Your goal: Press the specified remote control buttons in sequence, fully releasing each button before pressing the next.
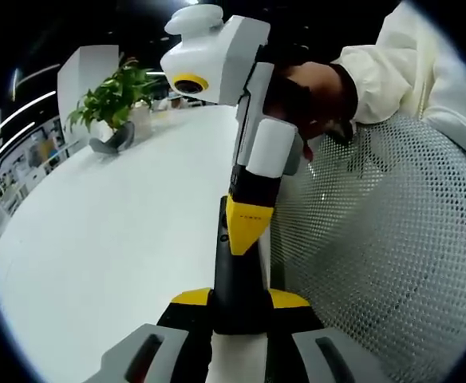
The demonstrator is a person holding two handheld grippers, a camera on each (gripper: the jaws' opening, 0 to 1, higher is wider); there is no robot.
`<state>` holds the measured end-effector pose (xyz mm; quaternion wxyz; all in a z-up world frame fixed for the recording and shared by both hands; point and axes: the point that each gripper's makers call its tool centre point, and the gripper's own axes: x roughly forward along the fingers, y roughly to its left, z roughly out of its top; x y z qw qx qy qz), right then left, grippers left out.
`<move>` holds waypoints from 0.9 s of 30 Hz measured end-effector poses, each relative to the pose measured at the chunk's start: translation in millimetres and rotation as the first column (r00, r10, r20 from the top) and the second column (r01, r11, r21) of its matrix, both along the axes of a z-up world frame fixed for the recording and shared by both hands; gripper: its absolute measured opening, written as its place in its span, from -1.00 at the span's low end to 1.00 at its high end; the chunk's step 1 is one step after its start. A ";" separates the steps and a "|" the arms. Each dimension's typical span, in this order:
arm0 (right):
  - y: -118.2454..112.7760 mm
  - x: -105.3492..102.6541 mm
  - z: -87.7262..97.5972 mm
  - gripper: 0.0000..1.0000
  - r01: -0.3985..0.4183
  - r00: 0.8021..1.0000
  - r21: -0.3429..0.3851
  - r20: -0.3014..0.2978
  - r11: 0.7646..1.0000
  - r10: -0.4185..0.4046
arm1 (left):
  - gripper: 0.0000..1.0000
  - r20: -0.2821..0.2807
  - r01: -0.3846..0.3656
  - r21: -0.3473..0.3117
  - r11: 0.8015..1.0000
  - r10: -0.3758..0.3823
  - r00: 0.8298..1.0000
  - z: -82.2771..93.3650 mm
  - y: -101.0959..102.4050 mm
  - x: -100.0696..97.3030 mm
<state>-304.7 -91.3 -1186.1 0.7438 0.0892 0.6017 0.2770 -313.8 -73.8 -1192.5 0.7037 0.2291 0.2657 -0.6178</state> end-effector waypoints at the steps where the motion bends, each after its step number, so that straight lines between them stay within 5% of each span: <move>1: 0.1 -0.1 0.1 -1.00 0.001 1.000 0.001 -0.001 1.000 -0.001 | -0.51 0.000 0.000 0.002 1.000 0.000 1.000 0.0 0.2 -0.2; 27: 7.7 -2.6 2.6 -1.00 -0.074 0.997 -0.013 0.035 0.997 0.074 | -0.51 0.002 0.003 -0.007 1.000 -0.003 1.000 0.6 0.4 -0.2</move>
